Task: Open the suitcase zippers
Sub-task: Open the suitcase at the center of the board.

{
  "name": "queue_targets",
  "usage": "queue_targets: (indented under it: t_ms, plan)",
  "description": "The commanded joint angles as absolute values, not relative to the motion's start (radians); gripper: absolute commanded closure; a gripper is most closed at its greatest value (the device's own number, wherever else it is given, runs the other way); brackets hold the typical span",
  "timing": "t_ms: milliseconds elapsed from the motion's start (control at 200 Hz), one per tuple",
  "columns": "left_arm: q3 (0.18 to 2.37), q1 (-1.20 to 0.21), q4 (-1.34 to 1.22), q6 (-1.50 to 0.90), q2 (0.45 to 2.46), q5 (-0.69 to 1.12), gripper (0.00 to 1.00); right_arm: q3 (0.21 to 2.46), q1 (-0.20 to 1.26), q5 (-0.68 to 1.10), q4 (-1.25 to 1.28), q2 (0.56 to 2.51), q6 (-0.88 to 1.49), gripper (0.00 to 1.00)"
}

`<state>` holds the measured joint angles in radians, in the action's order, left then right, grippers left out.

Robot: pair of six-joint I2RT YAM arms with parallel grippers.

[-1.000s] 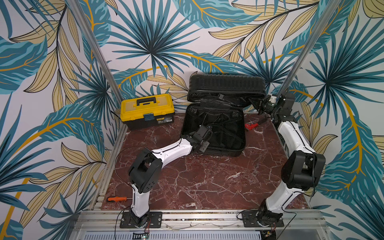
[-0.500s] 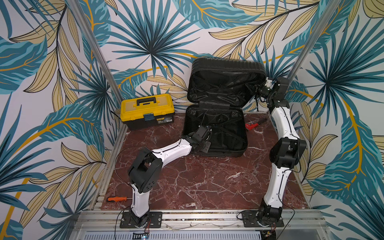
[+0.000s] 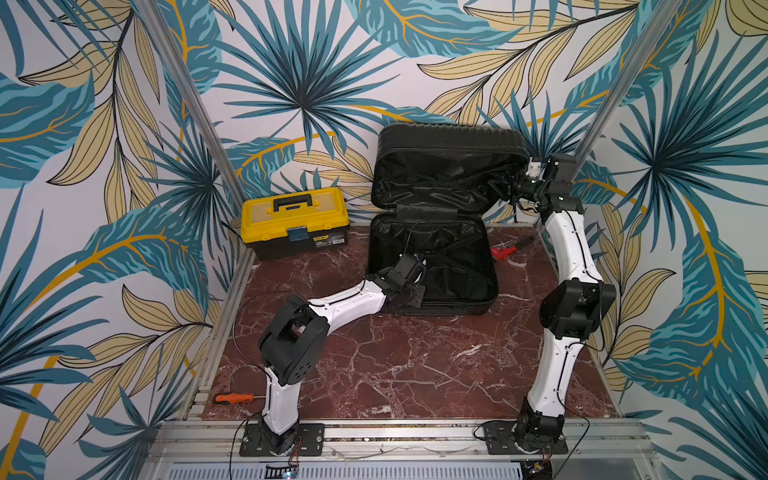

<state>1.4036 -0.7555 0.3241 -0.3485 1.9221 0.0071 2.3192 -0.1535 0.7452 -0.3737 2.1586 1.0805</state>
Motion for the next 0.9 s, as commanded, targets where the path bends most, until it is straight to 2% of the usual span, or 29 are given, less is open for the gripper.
queue_targets:
  t_ms: [0,160,310,436,511,631,896]
  plan:
    - [1.310,-0.783,0.388,-0.350,1.931,0.043,1.00,2.309,-0.152,0.683,-0.473,2.073,1.008,0.55]
    - [1.212,-0.809,0.385,-0.343,1.896,0.030,1.00,2.501,-0.151,0.571,-0.612,2.173,1.044,0.55]
    - [1.181,-0.821,0.380,-0.339,1.871,0.026,1.00,2.680,-0.151,0.601,-0.447,2.347,1.210,0.55]
    - [1.162,-0.829,0.380,-0.342,1.846,0.030,1.00,2.678,-0.145,0.587,-0.182,2.387,1.295,0.51]
    - [1.148,-0.831,0.382,-0.343,1.826,0.023,1.00,2.680,-0.136,0.587,-0.132,2.381,1.275,0.47]
    - [1.148,-0.829,0.389,-0.325,1.801,-0.012,1.00,2.642,-0.127,0.601,-0.190,2.321,1.151,0.45]
    - [1.203,-0.813,0.409,-0.318,1.843,-0.022,1.00,2.360,-0.136,0.600,-0.268,2.115,0.996,0.43]
